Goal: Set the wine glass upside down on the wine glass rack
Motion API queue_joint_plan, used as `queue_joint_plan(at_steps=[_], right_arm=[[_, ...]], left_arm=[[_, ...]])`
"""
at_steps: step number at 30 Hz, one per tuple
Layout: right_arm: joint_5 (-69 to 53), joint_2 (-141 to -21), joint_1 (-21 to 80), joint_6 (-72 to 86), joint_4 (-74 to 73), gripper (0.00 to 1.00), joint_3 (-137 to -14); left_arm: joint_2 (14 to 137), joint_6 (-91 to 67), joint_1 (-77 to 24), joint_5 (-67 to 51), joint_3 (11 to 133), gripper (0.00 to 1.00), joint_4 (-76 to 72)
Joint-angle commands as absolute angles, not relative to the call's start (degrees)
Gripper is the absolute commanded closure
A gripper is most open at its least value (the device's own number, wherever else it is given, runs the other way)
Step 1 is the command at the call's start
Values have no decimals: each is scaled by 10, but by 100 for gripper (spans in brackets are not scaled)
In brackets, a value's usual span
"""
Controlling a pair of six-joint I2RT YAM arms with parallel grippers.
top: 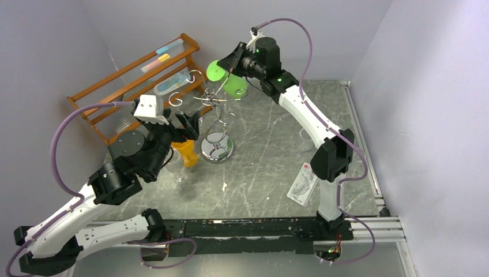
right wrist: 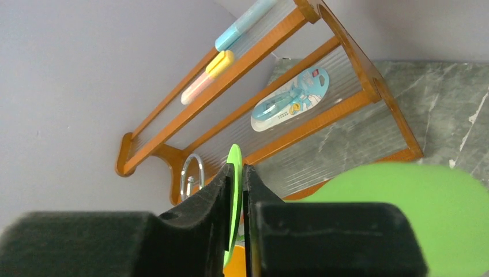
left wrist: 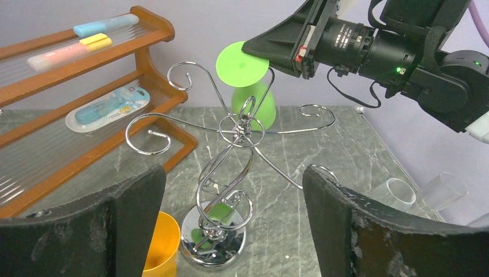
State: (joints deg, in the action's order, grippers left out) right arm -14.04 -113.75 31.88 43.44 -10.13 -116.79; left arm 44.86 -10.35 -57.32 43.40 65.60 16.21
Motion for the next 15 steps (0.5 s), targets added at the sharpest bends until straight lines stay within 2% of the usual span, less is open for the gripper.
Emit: queue_joint_plan(at_steps=[1,3,6,15], right_arm=[[-155,-1137,317,417,-96,79,-1191],[-149,-1131,317,415,-101,64,-1189],[-139,-1120,317,409,-107,53,-1184],[-106,-1094,314,387,-134,35,-1177]], left_arm=[[447,-103,-576,445,653,8,171],[446,-102,-576,444,653,8,170],[446,-100,-576,443,653,8,167],[447,-99,-576,439,659,7,177]])
